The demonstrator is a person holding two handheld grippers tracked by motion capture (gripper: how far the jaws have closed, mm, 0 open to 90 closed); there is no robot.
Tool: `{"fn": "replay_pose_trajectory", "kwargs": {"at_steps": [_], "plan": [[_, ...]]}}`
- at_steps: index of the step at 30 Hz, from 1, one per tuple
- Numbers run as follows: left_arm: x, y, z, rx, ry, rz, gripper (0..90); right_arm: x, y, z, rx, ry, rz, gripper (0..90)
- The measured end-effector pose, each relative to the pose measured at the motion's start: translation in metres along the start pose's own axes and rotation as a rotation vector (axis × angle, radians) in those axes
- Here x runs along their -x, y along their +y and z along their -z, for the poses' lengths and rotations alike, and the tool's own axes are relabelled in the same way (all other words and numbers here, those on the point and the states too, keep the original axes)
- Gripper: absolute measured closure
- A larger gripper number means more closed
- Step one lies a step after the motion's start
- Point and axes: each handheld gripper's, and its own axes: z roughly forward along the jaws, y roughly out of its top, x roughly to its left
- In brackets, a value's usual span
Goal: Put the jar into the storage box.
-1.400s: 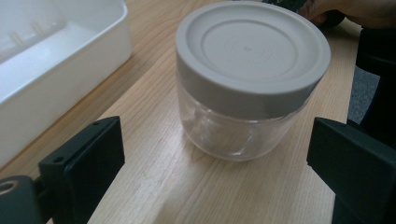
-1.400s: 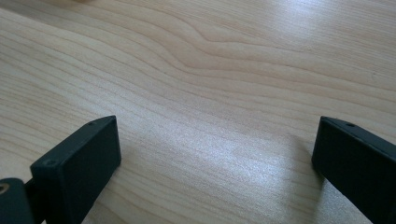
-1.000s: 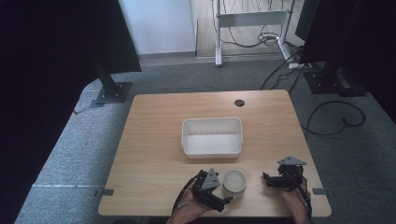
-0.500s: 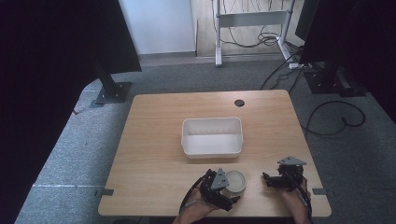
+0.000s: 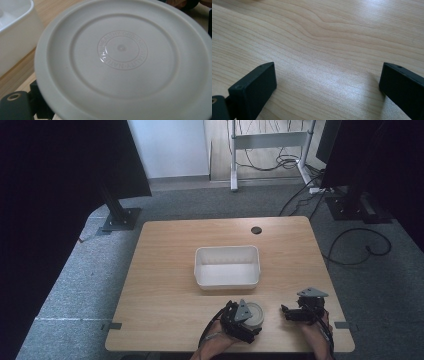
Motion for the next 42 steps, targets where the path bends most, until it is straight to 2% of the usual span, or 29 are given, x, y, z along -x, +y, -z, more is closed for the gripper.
{"fn": "replay_pose_trajectory", "kwargs": {"at_steps": [5,14,33,42], "plan": [[0.003,0.001,0.001,-0.007,0.027,-0.020,10.0,0.000,0.000,0.000,0.000,0.000,0.000,0.7],[-0.003,0.007,0.009,0.003,0.025,0.000,10.0,0.000,0.000,0.000,0.000,0.000,0.000,0.7],[-0.021,0.018,0.022,0.009,0.069,0.020,10.0,0.000,0.000,0.000,0.000,0.000,0.000,0.7],[-0.033,0.027,0.029,0.017,0.105,0.028,10.0,0.000,0.000,0.000,0.000,0.000,0.000,0.8]]}}
